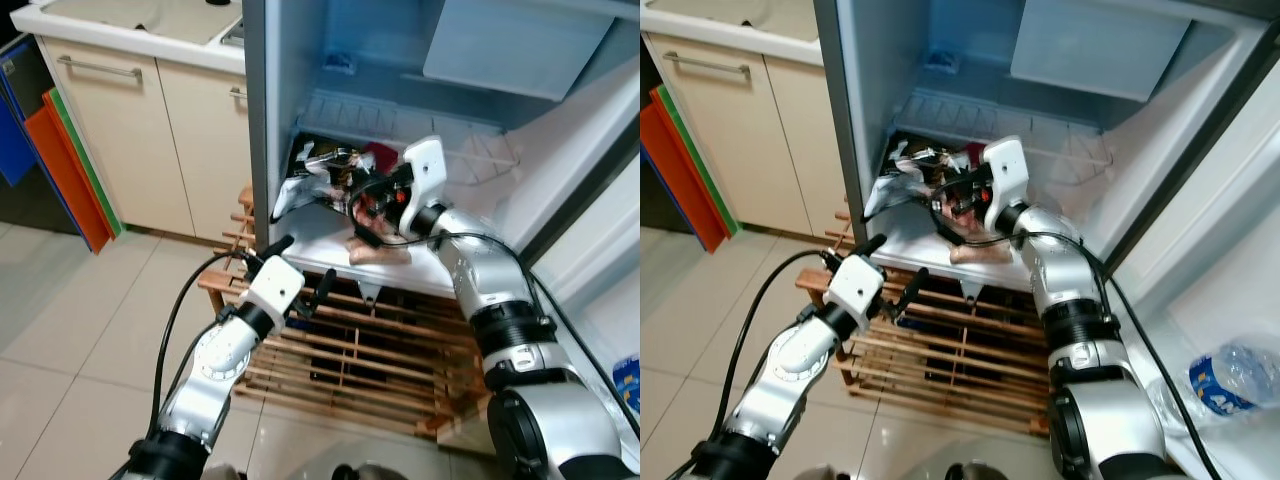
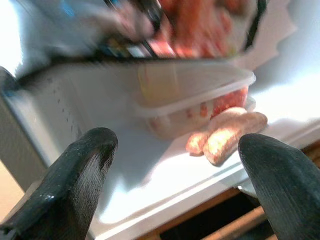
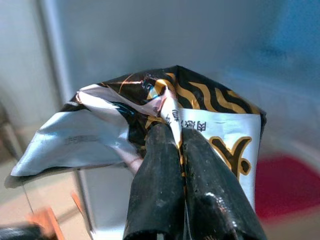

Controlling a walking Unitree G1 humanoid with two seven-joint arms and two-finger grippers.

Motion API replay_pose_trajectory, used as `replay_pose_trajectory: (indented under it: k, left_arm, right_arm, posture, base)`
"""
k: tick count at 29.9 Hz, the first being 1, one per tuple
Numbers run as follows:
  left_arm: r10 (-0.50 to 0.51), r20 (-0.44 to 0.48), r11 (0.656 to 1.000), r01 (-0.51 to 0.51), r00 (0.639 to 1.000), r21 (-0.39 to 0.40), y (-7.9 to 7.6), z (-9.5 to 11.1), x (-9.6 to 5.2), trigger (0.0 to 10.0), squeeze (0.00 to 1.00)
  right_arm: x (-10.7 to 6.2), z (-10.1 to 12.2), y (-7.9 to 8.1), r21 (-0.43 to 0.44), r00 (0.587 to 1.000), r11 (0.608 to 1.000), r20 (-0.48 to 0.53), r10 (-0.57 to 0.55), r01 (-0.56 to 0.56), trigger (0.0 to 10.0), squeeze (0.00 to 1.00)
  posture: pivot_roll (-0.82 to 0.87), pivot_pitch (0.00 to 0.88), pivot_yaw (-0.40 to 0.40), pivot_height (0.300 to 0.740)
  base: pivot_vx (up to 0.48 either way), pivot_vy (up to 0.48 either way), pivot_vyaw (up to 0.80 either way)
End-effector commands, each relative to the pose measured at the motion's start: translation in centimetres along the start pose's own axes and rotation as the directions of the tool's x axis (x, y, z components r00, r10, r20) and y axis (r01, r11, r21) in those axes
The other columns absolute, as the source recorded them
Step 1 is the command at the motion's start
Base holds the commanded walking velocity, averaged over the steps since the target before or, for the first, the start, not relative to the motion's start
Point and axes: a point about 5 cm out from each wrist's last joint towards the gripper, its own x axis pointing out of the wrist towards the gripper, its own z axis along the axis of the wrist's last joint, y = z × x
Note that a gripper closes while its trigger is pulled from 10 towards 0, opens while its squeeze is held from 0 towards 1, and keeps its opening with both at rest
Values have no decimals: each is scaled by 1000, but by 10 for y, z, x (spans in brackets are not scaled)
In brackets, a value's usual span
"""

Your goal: Restocking fridge

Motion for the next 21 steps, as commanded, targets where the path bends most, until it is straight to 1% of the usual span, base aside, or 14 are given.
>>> replay_pose_trajectory:
  k: [1, 6, 9, 14, 18, 21]
  left_arm:
    - [-9, 15, 1000, 9, 1000, -6, -2, 2, 3, 10000, 0]
    - [-12, 17, 1000, 12, 1000, -9, -5, 1, 4, 10000, 0]
    - [-12, 17, 1000, 12, 1000, -10, -5, 1, 4, 10000, 0]
    - [-9, 14, 1000, 9, 1000, -12, -5, 0, 1, 10000, 0]
    - [-8, 14, 1000, 8, 1000, -13, -6, 0, 0, 10000, 0]
    - [-6, 12, 1000, 7, 1000, -14, -6, 0, 0, 10000, 0]
  right_arm:
    - [-4, 8, -1, -7, 1000, 1000, 14, 14, -14, 0, 165]
    - [-2, -4, -9, -15, 999, 999, -31, -33, 33, 0, 169]
    - [0, -5, -10, -11, 998, 999, -39, -50, 50, 0, 173]
    - [7, -2, -7, -31, 997, 998, -53, -61, 59, 0, 180]
    - [14, 5, -6, -52, 998, 997, -33, -59, 57, 0, 192]
    - [17, 11, -9, -81, 996, 993, -8, -85, 84, 0, 196]
  posture:
    - [52, 0, -116, 740]
    - [58, 0, -113, 740]
    - [62, 0, -111, 740]
    - [72, 8, -110, 740]
    - [77, 12, -112, 740]
    - [79, 13, -112, 740]
  base:
    - [0, 0, 0]
    - [0, 0, 0]
    - [0, 0, 0]
    - [0, 0, 0]
    - [0, 0, 0]
    - [0, 0, 0]
